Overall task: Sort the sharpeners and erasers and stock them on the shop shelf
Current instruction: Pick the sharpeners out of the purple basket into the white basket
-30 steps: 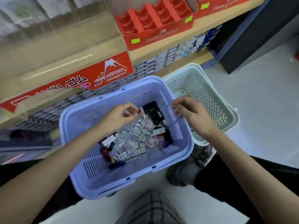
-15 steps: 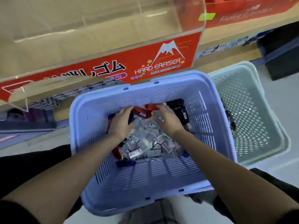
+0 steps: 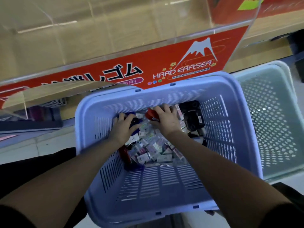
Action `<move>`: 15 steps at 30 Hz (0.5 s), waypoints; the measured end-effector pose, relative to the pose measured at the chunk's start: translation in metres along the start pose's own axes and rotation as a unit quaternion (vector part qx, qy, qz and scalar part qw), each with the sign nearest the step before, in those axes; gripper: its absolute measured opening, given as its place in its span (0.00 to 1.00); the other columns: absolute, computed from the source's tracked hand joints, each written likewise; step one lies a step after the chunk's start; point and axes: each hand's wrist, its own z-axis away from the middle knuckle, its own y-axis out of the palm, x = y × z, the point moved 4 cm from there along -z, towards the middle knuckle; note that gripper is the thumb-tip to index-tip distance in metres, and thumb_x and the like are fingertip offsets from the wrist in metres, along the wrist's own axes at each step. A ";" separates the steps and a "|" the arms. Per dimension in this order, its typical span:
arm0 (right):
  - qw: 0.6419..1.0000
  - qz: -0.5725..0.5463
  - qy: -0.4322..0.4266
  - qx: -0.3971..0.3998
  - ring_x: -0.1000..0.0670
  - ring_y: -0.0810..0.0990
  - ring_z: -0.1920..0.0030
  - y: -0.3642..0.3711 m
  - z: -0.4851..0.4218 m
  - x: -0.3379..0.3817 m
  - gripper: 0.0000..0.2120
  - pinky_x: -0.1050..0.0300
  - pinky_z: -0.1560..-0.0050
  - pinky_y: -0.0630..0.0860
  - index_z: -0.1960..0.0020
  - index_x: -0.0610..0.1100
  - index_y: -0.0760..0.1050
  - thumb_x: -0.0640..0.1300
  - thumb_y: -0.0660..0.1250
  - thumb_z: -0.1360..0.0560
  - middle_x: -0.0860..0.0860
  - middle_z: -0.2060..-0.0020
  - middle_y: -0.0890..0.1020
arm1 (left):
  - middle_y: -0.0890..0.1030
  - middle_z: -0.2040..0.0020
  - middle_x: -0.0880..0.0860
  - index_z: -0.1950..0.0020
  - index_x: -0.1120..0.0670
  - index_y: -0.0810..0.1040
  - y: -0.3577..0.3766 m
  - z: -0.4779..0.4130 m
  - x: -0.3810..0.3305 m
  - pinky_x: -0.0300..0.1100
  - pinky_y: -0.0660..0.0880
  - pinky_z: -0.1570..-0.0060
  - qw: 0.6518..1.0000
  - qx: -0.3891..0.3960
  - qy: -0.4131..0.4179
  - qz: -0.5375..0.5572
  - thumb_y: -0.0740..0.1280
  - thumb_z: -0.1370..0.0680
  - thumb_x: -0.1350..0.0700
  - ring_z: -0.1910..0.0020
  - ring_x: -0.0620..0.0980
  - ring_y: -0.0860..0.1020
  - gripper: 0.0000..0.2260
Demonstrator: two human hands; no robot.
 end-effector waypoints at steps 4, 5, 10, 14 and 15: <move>0.998 -0.060 -0.033 -0.016 0.39 0.65 0.35 -0.010 0.014 -0.012 0.19 0.45 0.36 0.67 0.37 0.45 0.69 0.42 0.68 0.26 0.47 0.36 0.68 | 0.73 0.45 0.59 0.39 0.57 0.76 -0.006 0.004 -0.001 0.46 0.70 0.45 0.987 -0.015 -0.024 0.161 0.69 0.24 0.53 0.45 0.58 0.73 0.16; 0.996 -0.084 -0.029 -0.028 0.41 0.68 0.37 -0.014 0.020 -0.016 0.19 0.47 0.38 0.68 0.37 0.45 0.69 0.40 0.68 0.26 0.46 0.37 0.69 | 0.74 0.45 0.59 0.39 0.57 0.76 -0.008 0.007 -0.003 0.46 0.71 0.45 0.984 -0.022 -0.023 0.175 0.69 0.25 0.54 0.45 0.57 0.74 0.16; 0.971 -0.226 0.015 -0.073 0.53 0.72 0.51 -0.052 0.067 -0.014 0.19 0.61 0.40 0.70 0.38 0.43 0.70 0.41 0.70 0.27 0.48 0.40 0.67 | 0.79 0.47 0.54 0.38 0.56 0.73 -0.028 0.031 -0.039 0.46 0.74 0.49 0.978 -0.036 0.021 0.203 0.70 0.25 0.54 0.49 0.53 0.78 0.17; 0.933 -0.332 -0.010 -0.135 0.53 0.76 0.47 -0.107 0.123 -0.014 0.21 0.60 0.44 0.73 0.40 0.49 0.69 0.45 0.73 0.29 0.50 0.46 0.76 | 0.81 0.53 0.51 0.43 0.55 0.73 -0.060 0.057 -0.100 0.45 0.74 0.54 0.966 -0.064 0.111 0.224 0.68 0.25 0.49 0.55 0.50 0.79 0.15; 0.920 -0.359 -0.012 -0.155 0.55 0.78 0.47 -0.123 0.141 -0.018 0.20 0.62 0.45 0.74 0.41 0.51 0.69 0.45 0.73 0.29 0.52 0.48 0.78 | 0.80 0.54 0.50 0.43 0.55 0.73 -0.068 0.063 -0.119 0.44 0.73 0.55 0.962 -0.069 0.137 0.227 0.67 0.24 0.48 0.56 0.49 0.79 0.14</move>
